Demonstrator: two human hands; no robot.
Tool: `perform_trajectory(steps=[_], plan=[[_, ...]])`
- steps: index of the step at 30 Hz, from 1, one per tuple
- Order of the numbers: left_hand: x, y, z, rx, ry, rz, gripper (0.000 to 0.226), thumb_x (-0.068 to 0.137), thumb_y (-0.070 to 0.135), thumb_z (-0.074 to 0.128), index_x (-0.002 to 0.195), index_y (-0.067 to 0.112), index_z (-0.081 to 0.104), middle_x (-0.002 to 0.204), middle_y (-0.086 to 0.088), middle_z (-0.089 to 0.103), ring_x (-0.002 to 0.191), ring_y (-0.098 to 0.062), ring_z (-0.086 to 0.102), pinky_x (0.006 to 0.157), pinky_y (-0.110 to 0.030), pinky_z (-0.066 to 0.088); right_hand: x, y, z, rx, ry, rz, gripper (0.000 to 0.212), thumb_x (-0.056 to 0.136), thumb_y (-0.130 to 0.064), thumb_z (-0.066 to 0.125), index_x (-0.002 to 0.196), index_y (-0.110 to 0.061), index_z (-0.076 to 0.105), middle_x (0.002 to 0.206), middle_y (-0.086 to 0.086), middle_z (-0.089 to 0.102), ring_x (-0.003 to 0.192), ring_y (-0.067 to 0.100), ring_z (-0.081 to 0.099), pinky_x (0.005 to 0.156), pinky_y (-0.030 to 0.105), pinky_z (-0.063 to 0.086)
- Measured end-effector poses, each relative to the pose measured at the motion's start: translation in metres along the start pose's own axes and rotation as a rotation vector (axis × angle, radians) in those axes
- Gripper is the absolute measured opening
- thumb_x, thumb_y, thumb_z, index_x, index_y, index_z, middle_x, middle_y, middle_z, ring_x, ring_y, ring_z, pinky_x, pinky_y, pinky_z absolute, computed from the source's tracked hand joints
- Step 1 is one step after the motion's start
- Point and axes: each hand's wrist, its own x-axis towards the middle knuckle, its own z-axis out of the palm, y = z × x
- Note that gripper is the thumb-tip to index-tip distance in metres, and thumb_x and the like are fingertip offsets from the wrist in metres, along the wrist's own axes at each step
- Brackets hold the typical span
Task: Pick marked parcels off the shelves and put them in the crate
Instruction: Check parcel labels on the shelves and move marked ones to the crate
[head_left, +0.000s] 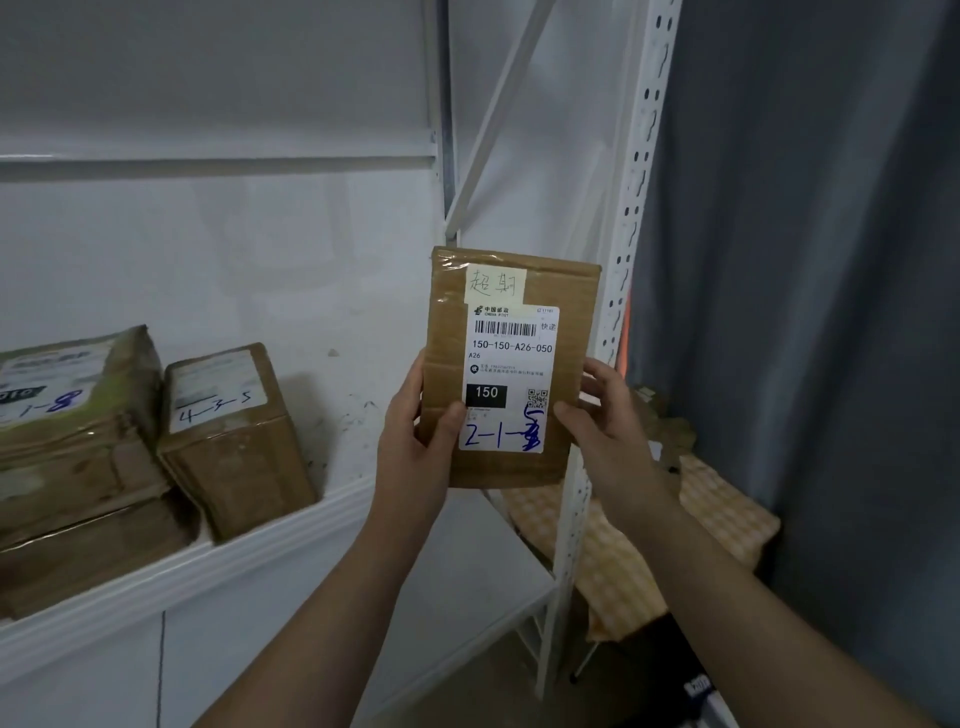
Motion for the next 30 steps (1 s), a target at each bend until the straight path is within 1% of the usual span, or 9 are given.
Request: perform_trajectory(steps=[3, 9, 11, 14, 18, 22, 26, 28, 30], plan=[[-0.020, 0.001, -0.011, -0.020, -0.052, -0.014, 0.042, 0.096, 0.019, 0.051, 0.128, 0.043, 0.040, 0.119, 0.016, 0.059, 0.103, 0.007, 0.059, 0.068, -0.014, 0.052, -0.032, -0.001, 0.006, -0.009, 0.088, 0.031, 0.040, 0.094, -0.011, 0.054, 0.128, -0.031, 0.046, 0.122, -0.006, 0.058, 0.111, 0.011, 0.059, 0.080, 0.029, 0.057], [-0.078, -0.001, -0.021, -0.058, -0.180, -0.068, 0.046, 0.096, 0.018, 0.052, 0.136, 0.037, 0.039, 0.121, 0.011, 0.059, 0.105, 0.004, 0.058, 0.073, -0.017, 0.054, -0.120, -0.004, 0.007, -0.063, 0.215, 0.051, 0.041, 0.094, -0.009, 0.055, 0.132, -0.022, 0.044, 0.118, -0.013, 0.056, 0.102, -0.006, 0.058, 0.073, 0.011, 0.050], [-0.099, 0.000, -0.018, -0.076, -0.237, -0.104, 0.049, 0.096, 0.017, 0.052, 0.141, 0.030, 0.038, 0.124, 0.008, 0.059, 0.105, 0.002, 0.059, 0.073, -0.017, 0.054, -0.149, -0.005, 0.002, -0.090, 0.261, 0.082, 0.041, 0.094, -0.011, 0.055, 0.130, -0.025, 0.044, 0.118, -0.016, 0.055, 0.105, -0.005, 0.056, 0.076, 0.009, 0.049], [-0.133, 0.008, -0.008, -0.113, -0.314, -0.164, 0.050, 0.096, 0.016, 0.052, 0.141, 0.029, 0.038, 0.119, 0.010, 0.060, 0.098, 0.007, 0.060, 0.068, -0.012, 0.052, -0.189, -0.005, -0.013, -0.123, 0.338, 0.143, 0.037, 0.094, -0.017, 0.056, 0.126, -0.030, 0.044, 0.123, -0.013, 0.055, 0.108, -0.001, 0.057, 0.080, 0.013, 0.050], [-0.175, 0.010, 0.011, -0.153, -0.397, -0.250, 0.050, 0.095, 0.017, 0.054, 0.141, 0.028, 0.040, 0.117, 0.008, 0.064, 0.095, -0.001, 0.065, 0.071, -0.020, 0.056, -0.242, -0.004, -0.036, -0.105, 0.462, 0.265, 0.034, 0.093, -0.027, 0.058, 0.125, -0.026, 0.047, 0.114, -0.009, 0.061, 0.096, 0.001, 0.064, 0.077, 0.021, 0.054], [-0.220, 0.021, 0.042, -0.126, -0.485, -0.270, 0.047, 0.095, 0.019, 0.054, 0.140, 0.026, 0.041, 0.118, 0.009, 0.062, 0.092, 0.008, 0.062, 0.065, -0.008, 0.049, -0.300, -0.006, -0.067, -0.162, 0.567, 0.342, 0.047, 0.089, -0.036, 0.062, 0.132, -0.025, 0.046, 0.120, -0.004, 0.060, 0.110, 0.015, 0.060, 0.092, 0.044, 0.053], [-0.270, 0.035, 0.086, -0.099, -0.571, -0.290, 0.041, 0.096, 0.024, 0.052, 0.135, 0.032, 0.044, 0.111, 0.018, 0.059, 0.094, 0.006, 0.059, 0.062, -0.002, 0.043, -0.361, -0.021, -0.111, -0.167, 0.608, 0.354, 0.045, 0.088, -0.029, 0.066, 0.127, -0.029, 0.045, 0.121, -0.004, 0.059, 0.110, 0.012, 0.060, 0.089, 0.035, 0.055], [-0.297, 0.041, 0.113, -0.111, -0.611, -0.308, 0.042, 0.095, 0.027, 0.053, 0.135, 0.033, 0.044, 0.116, 0.015, 0.060, 0.099, 0.002, 0.059, 0.073, -0.010, 0.048, -0.392, -0.030, -0.137, -0.199, 0.629, 0.365, 0.047, 0.087, -0.029, 0.067, 0.128, -0.031, 0.043, 0.121, -0.007, 0.058, 0.108, 0.007, 0.059, 0.085, 0.025, 0.054], [-0.327, 0.051, 0.140, -0.139, -0.657, -0.324, 0.044, 0.095, 0.029, 0.053, 0.137, 0.033, 0.042, 0.121, 0.011, 0.060, 0.104, -0.003, 0.059, 0.083, -0.024, 0.051, -0.425, -0.040, -0.163, -0.228, 0.671, 0.376, 0.052, 0.087, -0.030, 0.067, 0.133, -0.029, 0.042, 0.121, -0.008, 0.057, 0.108, 0.007, 0.058, 0.087, 0.026, 0.053]])
